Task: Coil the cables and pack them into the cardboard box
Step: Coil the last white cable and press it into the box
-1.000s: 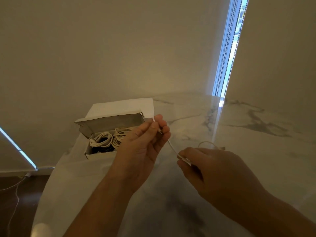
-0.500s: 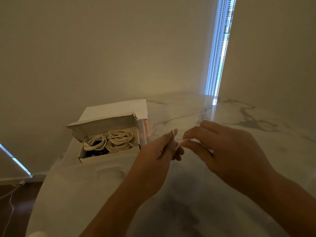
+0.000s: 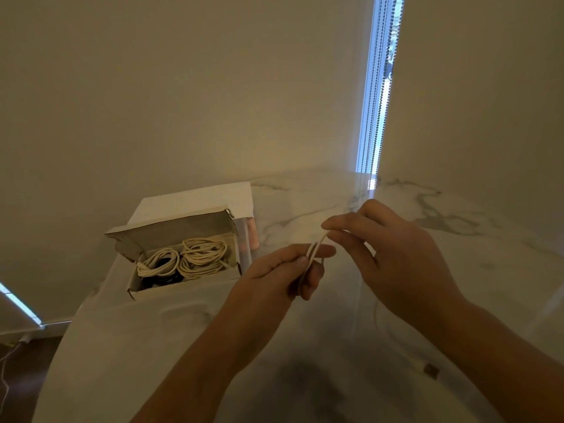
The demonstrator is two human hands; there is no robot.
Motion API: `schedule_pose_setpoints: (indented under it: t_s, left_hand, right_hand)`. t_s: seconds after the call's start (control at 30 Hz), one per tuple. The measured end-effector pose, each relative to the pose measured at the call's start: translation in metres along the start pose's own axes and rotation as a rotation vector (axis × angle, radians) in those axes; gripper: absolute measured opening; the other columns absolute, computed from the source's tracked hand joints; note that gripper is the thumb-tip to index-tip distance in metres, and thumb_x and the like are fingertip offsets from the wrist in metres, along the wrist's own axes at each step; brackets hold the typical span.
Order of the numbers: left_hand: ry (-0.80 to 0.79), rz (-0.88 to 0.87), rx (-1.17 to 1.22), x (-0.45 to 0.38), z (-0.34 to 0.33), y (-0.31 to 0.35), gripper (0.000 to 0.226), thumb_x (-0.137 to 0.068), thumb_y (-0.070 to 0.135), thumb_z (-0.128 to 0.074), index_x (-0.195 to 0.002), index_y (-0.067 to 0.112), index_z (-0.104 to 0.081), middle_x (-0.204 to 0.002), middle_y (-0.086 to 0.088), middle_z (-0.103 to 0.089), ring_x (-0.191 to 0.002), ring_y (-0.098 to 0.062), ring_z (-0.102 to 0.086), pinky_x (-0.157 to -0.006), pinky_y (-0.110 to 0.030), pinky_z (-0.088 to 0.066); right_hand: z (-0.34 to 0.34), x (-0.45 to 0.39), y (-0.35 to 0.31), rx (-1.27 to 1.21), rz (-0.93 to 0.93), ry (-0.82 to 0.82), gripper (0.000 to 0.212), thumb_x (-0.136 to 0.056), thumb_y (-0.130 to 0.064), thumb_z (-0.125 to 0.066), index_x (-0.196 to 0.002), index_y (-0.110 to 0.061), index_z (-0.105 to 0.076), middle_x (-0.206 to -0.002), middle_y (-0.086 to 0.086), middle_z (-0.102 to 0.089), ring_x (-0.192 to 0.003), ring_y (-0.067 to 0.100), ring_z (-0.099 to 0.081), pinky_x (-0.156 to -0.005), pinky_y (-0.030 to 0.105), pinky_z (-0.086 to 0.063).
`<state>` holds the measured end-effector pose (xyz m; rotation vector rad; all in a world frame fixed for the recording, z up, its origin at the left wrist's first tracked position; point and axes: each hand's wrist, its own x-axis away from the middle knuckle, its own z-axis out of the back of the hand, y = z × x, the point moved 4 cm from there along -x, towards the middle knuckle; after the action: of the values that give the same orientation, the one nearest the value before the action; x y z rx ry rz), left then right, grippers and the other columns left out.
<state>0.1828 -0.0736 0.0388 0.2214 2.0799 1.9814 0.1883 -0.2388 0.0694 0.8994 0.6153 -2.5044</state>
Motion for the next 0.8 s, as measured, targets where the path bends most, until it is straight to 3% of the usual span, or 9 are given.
schedule_pose_setpoints:
  t_s: [0.17, 0.27, 0.37, 0.43, 0.53, 0.7, 0.8]
  left_hand:
    - [-0.021, 0.051, 0.183, -0.002, 0.0, -0.001, 0.038, -0.101, 0.004, -0.035, -0.105, 0.001, -0.073, -0.065, -0.004, -0.051, -0.062, -0.012, -0.046, -0.059, -0.023, -0.04]
    - [-0.071, 0.081, 0.342, -0.001, 0.0, 0.0, 0.036, -0.094, 0.01, -0.042, -0.11, -0.006, -0.071, -0.07, -0.007, -0.048, -0.063, -0.012, -0.045, -0.061, -0.024, -0.039]
    - [-0.122, 0.1, 0.492, -0.001, 0.001, 0.001, 0.039, -0.093, 0.015, -0.044, -0.116, -0.007, -0.067, -0.071, -0.004, -0.047, -0.062, -0.011, -0.044, -0.062, -0.024, -0.04]
    - [-0.125, 0.092, 0.57, -0.001, 0.002, 0.003, 0.04, -0.096, 0.016, -0.042, -0.119, -0.007, -0.066, -0.072, -0.003, -0.045, -0.062, -0.011, -0.043, -0.065, -0.026, -0.038]
    - [-0.099, 0.062, 0.669, -0.002, 0.005, 0.006, 0.041, -0.095, 0.018, -0.044, -0.122, -0.005, -0.065, -0.073, -0.001, -0.045, -0.062, -0.01, -0.043, -0.064, -0.024, -0.041]
    - [-0.023, -0.015, 0.745, -0.003, 0.02, 0.012, 0.04, -0.099, 0.018, -0.043, -0.128, -0.002, -0.062, -0.08, 0.0, -0.05, -0.068, -0.009, -0.049, -0.067, -0.02, -0.049]
    - [0.025, -0.044, 0.743, -0.002, 0.024, 0.015, 0.039, -0.1, 0.016, -0.042, -0.129, -0.003, -0.061, -0.082, -0.001, -0.052, -0.071, -0.009, -0.051, -0.07, -0.019, -0.05]
  right_hand:
    - [-0.008, 0.0, 0.007, -0.032, -0.053, -0.04, 0.04, -0.097, -0.049, -0.037, -0.117, -0.032, -0.067, -0.096, -0.011, -0.063, -0.075, 0.009, -0.059, -0.064, 0.025, -0.055]
    - [-0.013, -0.001, 0.009, -0.073, -0.099, -0.073, 0.037, -0.097, -0.049, -0.037, -0.118, -0.036, -0.065, -0.097, -0.015, -0.065, -0.077, 0.005, -0.058, -0.069, 0.019, -0.051]
    - [-0.016, 0.0, 0.009, -0.142, -0.137, -0.097, 0.038, -0.097, -0.052, -0.036, -0.117, -0.038, -0.065, -0.098, -0.017, -0.069, -0.083, 0.005, -0.063, -0.076, 0.021, -0.053]
    - [-0.019, 0.001, 0.006, -0.197, -0.161, -0.111, 0.037, -0.096, -0.052, -0.038, -0.118, -0.038, -0.065, -0.1, -0.018, -0.07, -0.085, -0.001, -0.062, -0.079, 0.011, -0.049]
    - [-0.023, 0.005, -0.002, -0.234, -0.159, -0.123, 0.033, -0.098, -0.044, -0.045, -0.124, -0.037, -0.064, -0.099, -0.016, -0.072, -0.084, -0.005, -0.062, -0.076, 0.0, -0.041]
    - [-0.028, 0.012, -0.014, -0.245, -0.187, -0.21, 0.039, -0.1, -0.042, -0.041, -0.138, -0.041, -0.051, -0.074, -0.025, -0.058, -0.071, -0.006, -0.058, -0.068, 0.002, -0.041]
    - [-0.031, 0.015, -0.021, -0.26, -0.183, -0.281, 0.043, -0.102, -0.04, -0.038, -0.144, -0.042, -0.041, -0.094, -0.02, -0.064, -0.079, -0.001, -0.059, -0.071, 0.0, -0.039]
